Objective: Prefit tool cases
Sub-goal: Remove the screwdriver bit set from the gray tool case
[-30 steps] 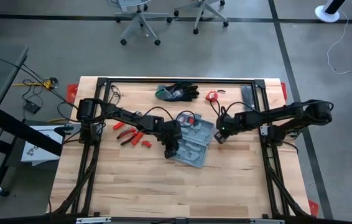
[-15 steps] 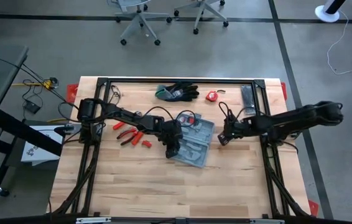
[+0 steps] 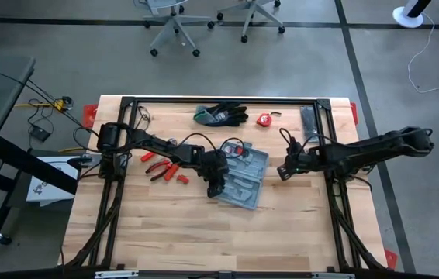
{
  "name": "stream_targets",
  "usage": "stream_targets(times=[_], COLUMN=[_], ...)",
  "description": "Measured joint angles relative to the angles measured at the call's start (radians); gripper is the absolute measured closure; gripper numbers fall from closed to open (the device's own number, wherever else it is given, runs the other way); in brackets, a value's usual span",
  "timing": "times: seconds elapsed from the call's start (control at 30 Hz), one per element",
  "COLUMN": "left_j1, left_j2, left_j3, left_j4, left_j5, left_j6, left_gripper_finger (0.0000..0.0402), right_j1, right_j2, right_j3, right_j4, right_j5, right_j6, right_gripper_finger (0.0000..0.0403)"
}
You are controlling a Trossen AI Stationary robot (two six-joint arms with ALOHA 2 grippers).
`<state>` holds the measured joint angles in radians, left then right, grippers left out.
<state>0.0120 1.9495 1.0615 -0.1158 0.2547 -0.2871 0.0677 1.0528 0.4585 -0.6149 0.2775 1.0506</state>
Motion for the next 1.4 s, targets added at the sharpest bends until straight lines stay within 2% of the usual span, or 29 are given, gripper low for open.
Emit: stream_targets(times=[0.1, 0.27, 0.47, 0.67, 0.8, 0.9, 1.1, 1.23, 1.4], left_j1=[0.000, 0.000, 0.004, 0.021, 0.040, 0.053, 0.072, 0.075, 0.075], left_j2=[0.000, 0.000, 0.001, 0.001, 0.002, 0.002, 0.001, 0.001, 0.001], left_j3=[0.000, 0.000, 0.000, 0.000, 0.000, 0.000, 0.000, 0.000, 0.000], left_j4=[0.000, 0.005, 0.020, 0.037, 0.040, 0.040, 0.040, 0.039, 0.039], left_j5=[-0.001, -0.026, -0.055, -0.058, -0.062, -0.062, -0.060, -0.059, -0.058], left_j6=[0.000, 0.000, 0.000, 0.000, 0.000, 0.000, 0.000, 0.001, 0.001], left_gripper_finger=[0.0286, 0.0286, 0.0286, 0.0286, 0.0286, 0.0286, 0.0286, 0.0286, 0.0286], right_j1=[0.002, 0.057, 0.203, 0.395, 0.506, 0.546, 0.562, 0.562, 0.562], right_j2=[0.010, 0.035, 0.115, 0.277, 0.390, 0.453, 0.527, 0.540, 0.540], right_j3=[-0.033, -0.097, -0.101, -0.092, -0.021, 0.062, 0.189, 0.205, 0.205], right_j4=[0.044, 0.242, 0.447, 0.575, 0.552, 0.461, 0.284, 0.280, 0.280], right_j5=[-0.041, -0.099, -0.053, 0.033, 0.123, 0.168, 0.186, 0.176, 0.176], right_j6=[0.014, 0.062, 0.172, 0.317, 0.359, 0.359, 0.281, 0.211, 0.197], right_gripper_finger=[0.0300, 0.0300, 0.0300, 0.0300, 0.0300, 0.0300, 0.0299, 0.0299, 0.0299])
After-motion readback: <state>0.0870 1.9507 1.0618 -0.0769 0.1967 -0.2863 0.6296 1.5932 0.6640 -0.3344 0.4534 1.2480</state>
